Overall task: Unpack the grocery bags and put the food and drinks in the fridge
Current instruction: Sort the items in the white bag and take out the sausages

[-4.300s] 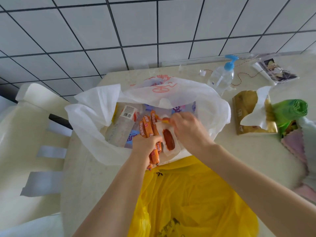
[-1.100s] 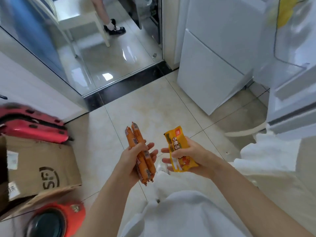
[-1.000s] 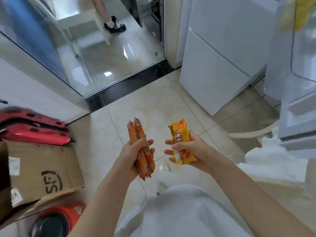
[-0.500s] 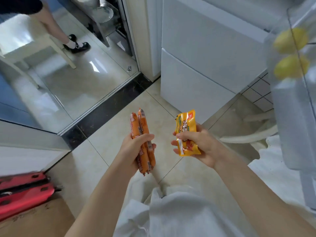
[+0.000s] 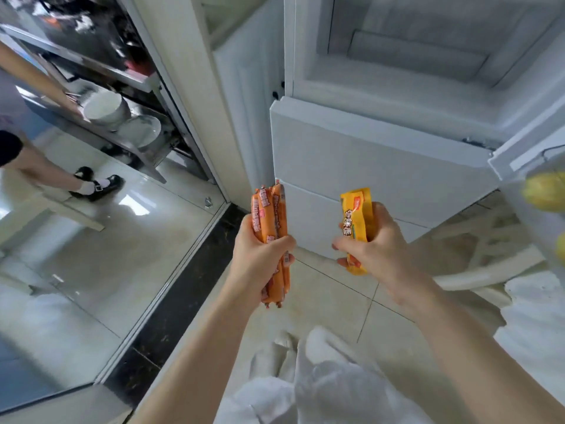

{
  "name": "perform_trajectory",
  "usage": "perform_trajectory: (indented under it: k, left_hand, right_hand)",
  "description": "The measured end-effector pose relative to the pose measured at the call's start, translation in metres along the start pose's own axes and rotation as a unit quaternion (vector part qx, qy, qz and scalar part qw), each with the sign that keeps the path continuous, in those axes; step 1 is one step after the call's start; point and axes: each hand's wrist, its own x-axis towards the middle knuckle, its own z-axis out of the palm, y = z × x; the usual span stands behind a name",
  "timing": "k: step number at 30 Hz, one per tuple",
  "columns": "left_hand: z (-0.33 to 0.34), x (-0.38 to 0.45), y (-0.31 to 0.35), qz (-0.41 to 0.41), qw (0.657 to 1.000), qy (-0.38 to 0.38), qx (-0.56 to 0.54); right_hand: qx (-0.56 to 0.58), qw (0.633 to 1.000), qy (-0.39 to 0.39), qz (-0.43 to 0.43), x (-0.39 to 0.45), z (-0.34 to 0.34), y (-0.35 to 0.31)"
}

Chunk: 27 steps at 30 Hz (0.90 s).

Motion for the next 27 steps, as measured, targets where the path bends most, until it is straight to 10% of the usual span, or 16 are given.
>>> perform_trajectory:
  k: [27]
  left_hand:
    - [0.114,0.148,0.346,0.348,0.920,-0.180,-0.020]
  right_hand:
    - [0.064,0.930,0.175,-0.315,0.171,-0.106,-0.282]
